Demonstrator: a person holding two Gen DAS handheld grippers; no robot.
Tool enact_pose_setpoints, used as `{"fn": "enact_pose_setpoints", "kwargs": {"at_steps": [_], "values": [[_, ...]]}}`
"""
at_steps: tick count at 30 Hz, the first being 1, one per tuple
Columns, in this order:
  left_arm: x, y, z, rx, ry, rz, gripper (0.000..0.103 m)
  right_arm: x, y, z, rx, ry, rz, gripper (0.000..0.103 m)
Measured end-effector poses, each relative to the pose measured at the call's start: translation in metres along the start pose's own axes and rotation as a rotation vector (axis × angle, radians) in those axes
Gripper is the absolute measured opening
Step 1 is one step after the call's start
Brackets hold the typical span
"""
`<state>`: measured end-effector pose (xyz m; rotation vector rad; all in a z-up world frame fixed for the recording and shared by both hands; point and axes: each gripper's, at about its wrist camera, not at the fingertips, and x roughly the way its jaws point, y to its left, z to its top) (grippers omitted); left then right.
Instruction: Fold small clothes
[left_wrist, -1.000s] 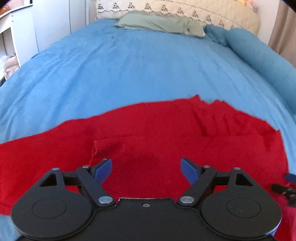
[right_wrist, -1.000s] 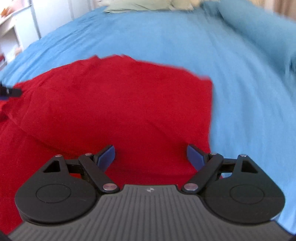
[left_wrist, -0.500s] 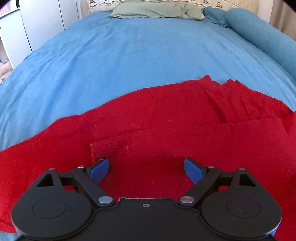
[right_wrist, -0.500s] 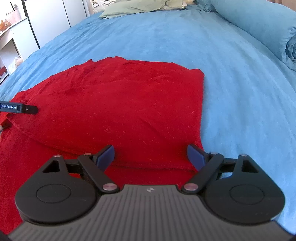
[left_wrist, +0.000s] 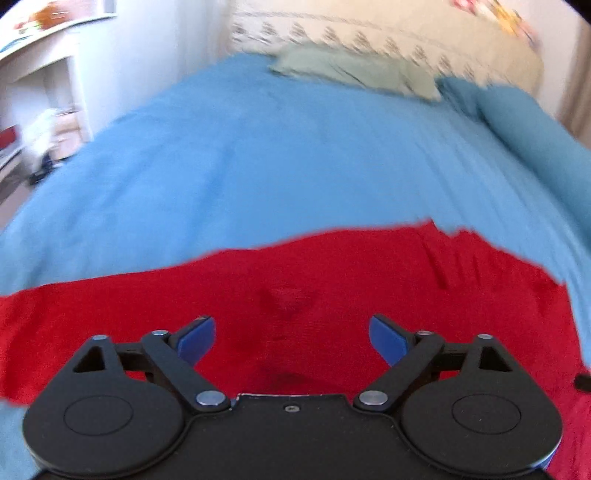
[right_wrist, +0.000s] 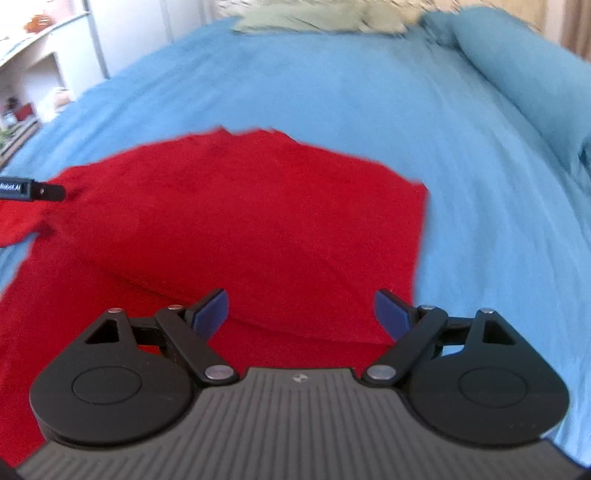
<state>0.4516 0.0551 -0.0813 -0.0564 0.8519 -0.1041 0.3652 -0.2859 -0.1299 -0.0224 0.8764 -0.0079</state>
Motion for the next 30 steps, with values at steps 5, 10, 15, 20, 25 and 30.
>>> {"fn": "enact_pose_setpoints", "kwargs": {"at_steps": [5,10,15,20,25,30], "values": [[-0.053,0.066,-0.011,-0.144,-0.030,0.132,0.103,-0.022,0.048,0.010,-0.048,-0.010,0.074,0.103],[-0.081,0.153,-0.042,-0.402,0.017,0.276,0.103,-0.019,0.101,0.005,-0.051,0.019,0.144,0.103],[-0.091,0.239,-0.074,-0.677,-0.015,0.306,0.103,-0.012,0.158,-0.001,-0.071,0.042,0.143,0.103],[-0.076,0.290,-0.080,-0.775,-0.063,0.301,0.096,0.000,0.199,-0.002,-0.060,0.057,0.177,0.103],[-0.051,0.323,-0.077,-0.823,-0.072,0.256,0.075,0.008,0.223,-0.003,-0.080,0.052,0.170,0.103],[-0.038,0.336,-0.073,-0.781,-0.092,0.271,0.071,0.014,0.230,-0.002,-0.078,0.047,0.159,0.103]]}}
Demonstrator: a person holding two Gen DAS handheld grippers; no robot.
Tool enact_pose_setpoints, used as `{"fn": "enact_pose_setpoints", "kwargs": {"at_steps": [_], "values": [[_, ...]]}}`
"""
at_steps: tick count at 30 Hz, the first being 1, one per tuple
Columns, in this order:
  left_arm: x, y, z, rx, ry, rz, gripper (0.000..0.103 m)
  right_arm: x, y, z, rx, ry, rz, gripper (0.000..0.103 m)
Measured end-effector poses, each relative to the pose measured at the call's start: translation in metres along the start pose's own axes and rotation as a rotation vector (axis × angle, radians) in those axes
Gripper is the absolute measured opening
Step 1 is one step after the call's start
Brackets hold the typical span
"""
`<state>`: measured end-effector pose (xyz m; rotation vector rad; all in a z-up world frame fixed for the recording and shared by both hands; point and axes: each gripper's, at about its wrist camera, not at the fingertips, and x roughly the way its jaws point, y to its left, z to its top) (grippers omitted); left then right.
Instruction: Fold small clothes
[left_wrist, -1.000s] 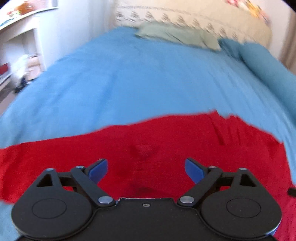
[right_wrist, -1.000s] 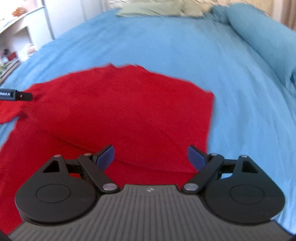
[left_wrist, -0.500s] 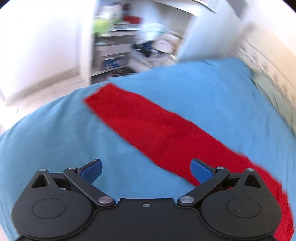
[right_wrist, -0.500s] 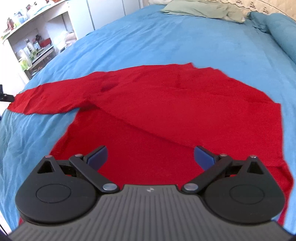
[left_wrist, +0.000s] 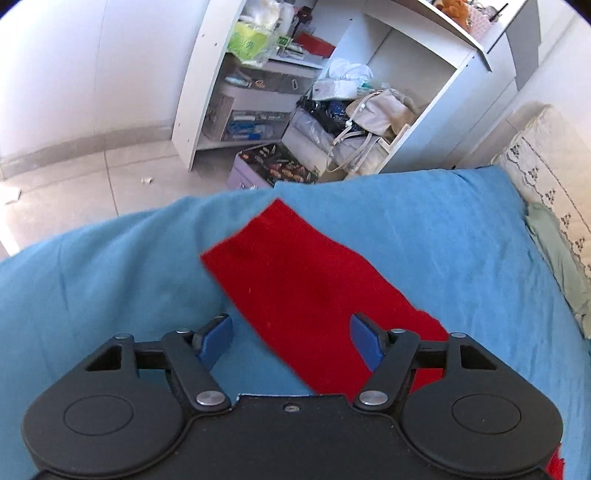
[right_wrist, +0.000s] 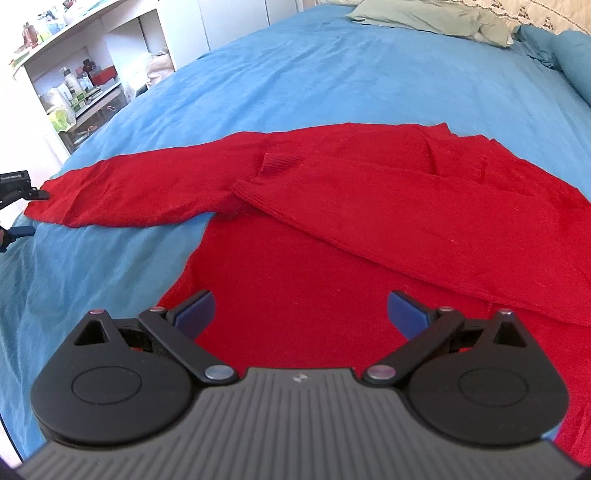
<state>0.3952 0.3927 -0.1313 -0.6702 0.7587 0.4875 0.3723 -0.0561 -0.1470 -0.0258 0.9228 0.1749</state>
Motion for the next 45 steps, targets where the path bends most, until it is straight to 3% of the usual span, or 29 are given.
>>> {"fn": "enact_pose_setpoints", "kwargs": {"at_steps": [5,6,10,12,15,19,26,31,36,40,45], "values": [[0.009,-0.008,0.006,0.075,-0.014,0.064,0.051,0.005,0.003,0.001,0.000,-0.001,-0.007,0.103],[0.010,-0.008,0.007,0.081,-0.018,0.088,0.039,0.005,0.003,0.001,0.000,-0.003,-0.009,0.103],[0.010,-0.004,0.009,0.057,-0.025,0.119,0.011,0.005,0.000,0.001,0.011,-0.013,-0.009,0.103],[0.009,-0.005,0.009,0.059,-0.024,0.122,0.005,0.004,-0.003,0.000,0.022,-0.016,-0.011,0.103],[0.004,-0.013,0.010,0.093,-0.033,0.141,0.005,0.000,-0.009,-0.001,0.043,-0.026,-0.016,0.103],[-0.012,-0.038,0.012,0.155,-0.077,0.113,0.004,-0.005,-0.023,-0.003,0.084,-0.045,-0.020,0.103],[-0.065,-0.136,-0.005,0.299,-0.167,-0.081,0.004,-0.025,-0.061,0.002,0.155,-0.099,-0.057,0.103],[-0.104,-0.243,-0.067,0.507,-0.166,-0.301,0.004,-0.051,-0.102,0.005,0.184,-0.147,-0.098,0.103],[-0.119,-0.330,-0.159,0.656,-0.058,-0.476,0.004,-0.078,-0.149,0.001,0.198,-0.181,-0.148,0.103],[-0.101,-0.372,-0.246,0.770,0.105,-0.500,0.004,-0.094,-0.185,-0.012,0.237,-0.191,-0.186,0.103],[-0.069,-0.386,-0.340,0.917,0.215,-0.417,0.004,-0.105,-0.224,-0.030,0.344,-0.191,-0.216,0.103]]}}
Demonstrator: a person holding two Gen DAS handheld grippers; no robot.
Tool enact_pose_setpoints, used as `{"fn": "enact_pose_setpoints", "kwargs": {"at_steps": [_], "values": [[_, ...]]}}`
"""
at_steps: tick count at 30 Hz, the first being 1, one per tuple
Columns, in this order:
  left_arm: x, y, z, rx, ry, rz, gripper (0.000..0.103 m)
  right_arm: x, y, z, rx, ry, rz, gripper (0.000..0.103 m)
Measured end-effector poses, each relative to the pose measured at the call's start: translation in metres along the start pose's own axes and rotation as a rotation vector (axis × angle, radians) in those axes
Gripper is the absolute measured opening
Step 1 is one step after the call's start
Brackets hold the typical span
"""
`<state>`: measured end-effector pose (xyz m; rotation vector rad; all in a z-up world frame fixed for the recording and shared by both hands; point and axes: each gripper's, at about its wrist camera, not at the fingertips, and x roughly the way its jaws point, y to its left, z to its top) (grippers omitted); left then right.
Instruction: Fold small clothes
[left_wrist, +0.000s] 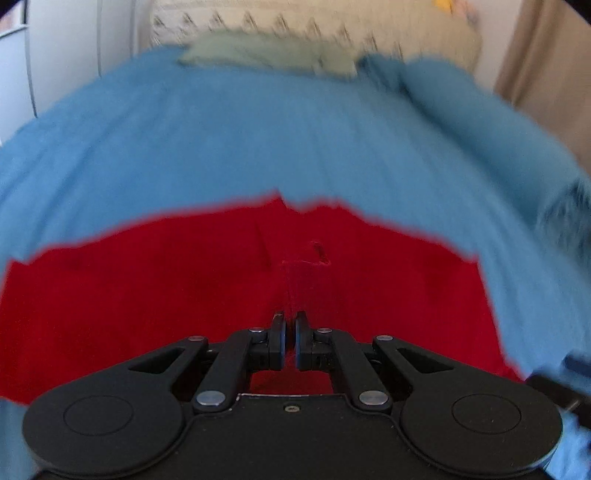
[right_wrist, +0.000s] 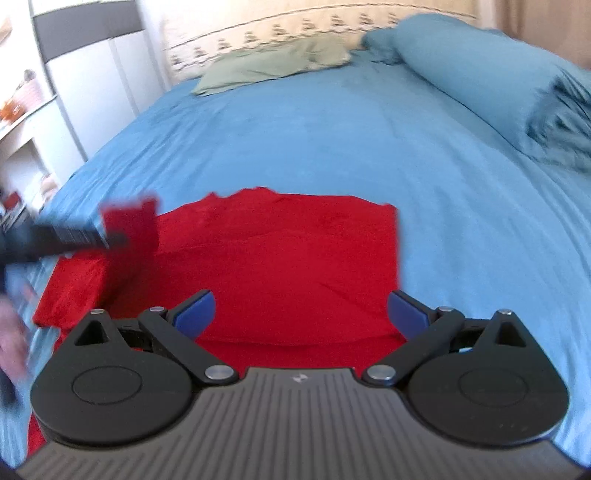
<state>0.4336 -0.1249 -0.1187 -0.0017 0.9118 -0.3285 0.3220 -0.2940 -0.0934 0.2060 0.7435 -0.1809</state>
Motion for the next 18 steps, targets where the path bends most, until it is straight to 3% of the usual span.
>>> {"fn": "enact_pose_setpoints", "kwargs": {"at_steps": [6,8,9,10,12,13,18], "values": [[0.026,-0.020,-0.018,0.046,0.064,0.037,0.005,0.006,-0.026,-0.008,0.064,0.021,0.017,0.103],[0.027,-0.019,-0.019,0.043,0.078,0.024,0.013,0.008,-0.028,-0.009,0.067,0.028,0.028,0.103],[0.025,-0.016,-0.015,0.033,0.086,0.001,0.036,0.008,-0.029,-0.009,0.070,0.031,0.034,0.103],[0.024,-0.013,-0.015,0.022,0.090,-0.025,0.068,0.008,-0.030,-0.010,0.073,0.034,0.041,0.103],[0.013,-0.007,-0.012,0.008,0.059,-0.029,0.095,0.007,-0.031,-0.008,0.074,0.040,0.058,0.103],[0.004,-0.003,-0.012,0.009,0.033,-0.007,0.101,0.006,-0.030,-0.007,0.072,0.041,0.065,0.103],[-0.039,0.041,-0.018,-0.025,-0.029,0.091,0.102,0.004,-0.011,0.001,0.037,0.050,0.114,0.103]]}}
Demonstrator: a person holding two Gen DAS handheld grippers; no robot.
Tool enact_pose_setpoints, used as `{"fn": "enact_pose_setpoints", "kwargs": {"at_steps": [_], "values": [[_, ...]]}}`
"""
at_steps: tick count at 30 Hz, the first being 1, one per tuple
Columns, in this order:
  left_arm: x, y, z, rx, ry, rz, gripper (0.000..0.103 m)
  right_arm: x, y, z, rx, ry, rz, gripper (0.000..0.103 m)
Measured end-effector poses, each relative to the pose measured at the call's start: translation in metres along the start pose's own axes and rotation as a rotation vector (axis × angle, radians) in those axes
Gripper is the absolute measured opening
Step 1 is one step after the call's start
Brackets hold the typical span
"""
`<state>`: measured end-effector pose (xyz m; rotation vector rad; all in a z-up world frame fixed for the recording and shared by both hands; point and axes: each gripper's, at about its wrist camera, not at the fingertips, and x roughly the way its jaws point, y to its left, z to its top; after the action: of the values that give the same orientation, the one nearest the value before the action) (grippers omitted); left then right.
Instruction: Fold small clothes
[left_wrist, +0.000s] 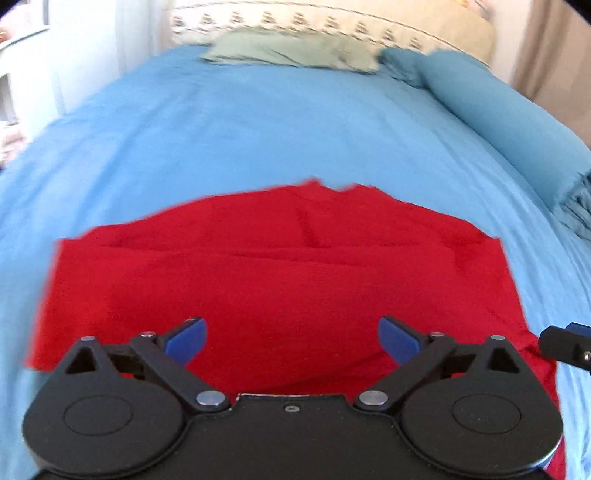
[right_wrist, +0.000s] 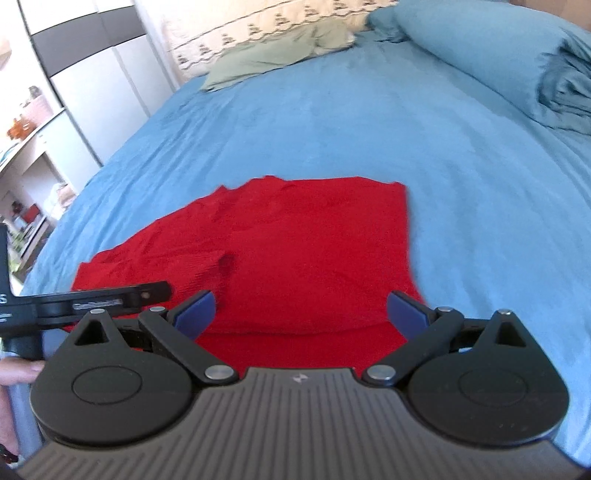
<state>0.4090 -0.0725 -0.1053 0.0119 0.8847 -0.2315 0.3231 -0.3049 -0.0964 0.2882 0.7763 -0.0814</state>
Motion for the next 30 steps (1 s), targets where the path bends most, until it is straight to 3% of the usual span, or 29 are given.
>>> {"fn": "enact_pose_setpoints", "kwargs": {"at_steps": [5,7,13,14,16,18,26,30], "values": [[-0.014,0.063,-0.003,-0.084,-0.019,0.101,0.103,0.016,0.035,0.000,-0.024,0.035,0.078,0.102],[-0.015,0.085,-0.005,-0.110,-0.015,0.145,0.103,0.028,0.049,-0.002,-0.033,0.064,0.097,0.090],[-0.028,0.138,-0.017,-0.176,0.008,0.228,0.103,0.078,0.076,-0.007,0.006,0.151,0.101,0.069],[-0.030,0.143,-0.019,-0.190,0.010,0.232,0.103,0.085,0.076,-0.008,0.021,0.164,0.098,0.067],[-0.029,0.151,-0.020,-0.217,0.012,0.230,0.103,0.097,0.077,-0.010,0.065,0.177,0.090,0.052],[-0.027,0.155,-0.021,-0.236,0.014,0.229,0.103,0.106,0.079,-0.011,0.096,0.186,0.084,0.048],[-0.026,0.152,-0.023,-0.223,0.013,0.227,0.103,0.119,0.087,-0.011,0.149,0.196,0.035,0.045],[-0.023,0.152,-0.024,-0.230,0.013,0.223,0.103,0.121,0.083,-0.012,0.194,0.185,0.019,0.037]]}}
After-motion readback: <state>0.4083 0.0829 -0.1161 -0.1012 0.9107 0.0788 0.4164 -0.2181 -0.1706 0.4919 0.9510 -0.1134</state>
